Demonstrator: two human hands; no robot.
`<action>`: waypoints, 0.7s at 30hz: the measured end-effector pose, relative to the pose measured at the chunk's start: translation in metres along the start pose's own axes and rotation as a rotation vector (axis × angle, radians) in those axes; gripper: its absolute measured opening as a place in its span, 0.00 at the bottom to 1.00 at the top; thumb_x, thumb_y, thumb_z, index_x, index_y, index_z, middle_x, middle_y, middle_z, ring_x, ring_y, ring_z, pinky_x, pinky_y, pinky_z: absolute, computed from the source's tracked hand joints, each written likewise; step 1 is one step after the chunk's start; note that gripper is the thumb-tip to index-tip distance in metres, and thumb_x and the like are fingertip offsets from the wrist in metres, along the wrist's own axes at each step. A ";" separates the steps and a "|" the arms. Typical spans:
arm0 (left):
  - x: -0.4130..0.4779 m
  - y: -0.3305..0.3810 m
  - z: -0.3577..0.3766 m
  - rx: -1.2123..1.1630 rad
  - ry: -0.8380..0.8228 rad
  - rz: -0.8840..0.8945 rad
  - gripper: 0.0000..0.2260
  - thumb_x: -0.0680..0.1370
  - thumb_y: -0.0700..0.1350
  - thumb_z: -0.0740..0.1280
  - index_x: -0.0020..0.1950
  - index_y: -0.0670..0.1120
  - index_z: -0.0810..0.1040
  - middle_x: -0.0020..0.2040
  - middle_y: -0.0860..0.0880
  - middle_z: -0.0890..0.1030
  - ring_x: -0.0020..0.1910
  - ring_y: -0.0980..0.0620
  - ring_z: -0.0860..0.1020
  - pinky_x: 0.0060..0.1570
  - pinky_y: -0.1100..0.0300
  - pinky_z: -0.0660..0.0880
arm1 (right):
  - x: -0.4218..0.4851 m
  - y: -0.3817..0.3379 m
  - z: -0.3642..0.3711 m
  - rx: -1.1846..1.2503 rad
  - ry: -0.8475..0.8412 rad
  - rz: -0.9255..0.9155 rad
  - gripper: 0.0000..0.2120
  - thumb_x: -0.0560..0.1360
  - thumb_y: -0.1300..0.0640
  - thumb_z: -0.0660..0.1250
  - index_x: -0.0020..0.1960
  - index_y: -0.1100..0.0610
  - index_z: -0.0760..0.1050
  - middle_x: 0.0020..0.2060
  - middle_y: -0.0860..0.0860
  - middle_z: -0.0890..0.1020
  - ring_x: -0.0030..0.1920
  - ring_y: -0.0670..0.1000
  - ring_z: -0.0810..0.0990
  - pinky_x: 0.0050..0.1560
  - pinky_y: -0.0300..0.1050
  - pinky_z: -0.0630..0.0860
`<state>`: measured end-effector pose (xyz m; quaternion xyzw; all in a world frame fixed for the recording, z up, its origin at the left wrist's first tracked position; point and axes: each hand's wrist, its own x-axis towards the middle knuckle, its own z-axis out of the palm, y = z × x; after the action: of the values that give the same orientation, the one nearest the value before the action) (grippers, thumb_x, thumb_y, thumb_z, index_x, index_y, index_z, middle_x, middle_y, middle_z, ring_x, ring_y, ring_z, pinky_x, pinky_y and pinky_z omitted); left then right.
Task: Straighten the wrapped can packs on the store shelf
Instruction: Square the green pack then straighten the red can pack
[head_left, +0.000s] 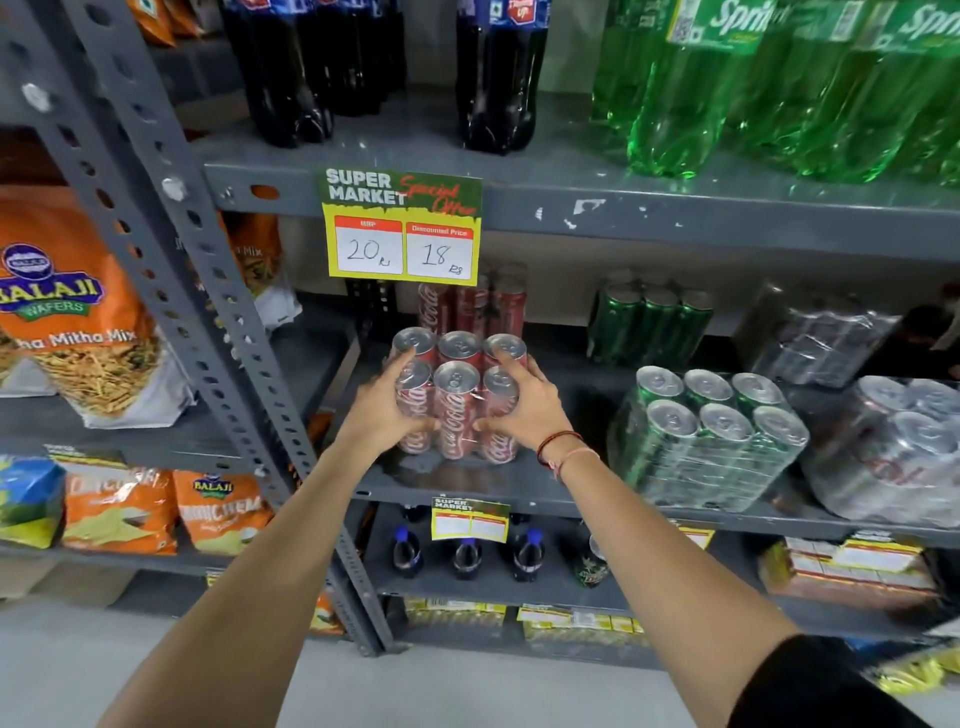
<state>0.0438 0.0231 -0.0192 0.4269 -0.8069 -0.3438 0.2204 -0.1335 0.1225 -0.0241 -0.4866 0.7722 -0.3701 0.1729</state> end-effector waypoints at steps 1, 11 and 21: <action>-0.003 0.000 0.000 0.005 0.004 0.000 0.47 0.61 0.48 0.80 0.75 0.54 0.59 0.71 0.44 0.70 0.70 0.44 0.67 0.69 0.50 0.65 | -0.002 0.000 0.000 -0.002 -0.009 -0.002 0.48 0.59 0.53 0.81 0.73 0.44 0.62 0.76 0.55 0.60 0.71 0.59 0.67 0.71 0.56 0.65; -0.037 0.002 0.000 0.066 0.031 -0.008 0.46 0.62 0.48 0.80 0.75 0.52 0.60 0.67 0.42 0.74 0.67 0.43 0.71 0.66 0.51 0.67 | -0.031 -0.004 -0.009 -0.001 -0.057 -0.035 0.46 0.61 0.55 0.80 0.73 0.43 0.61 0.75 0.56 0.60 0.74 0.57 0.62 0.71 0.50 0.61; -0.044 0.004 0.002 0.096 0.027 -0.045 0.47 0.63 0.46 0.80 0.75 0.56 0.56 0.68 0.42 0.73 0.68 0.42 0.70 0.66 0.48 0.68 | -0.033 -0.003 -0.005 0.011 -0.070 -0.002 0.47 0.59 0.52 0.81 0.73 0.42 0.61 0.75 0.56 0.61 0.73 0.60 0.63 0.73 0.57 0.61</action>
<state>0.0643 0.0621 -0.0203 0.4596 -0.8097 -0.3035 0.2028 -0.1194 0.1531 -0.0218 -0.4992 0.7631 -0.3574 0.2020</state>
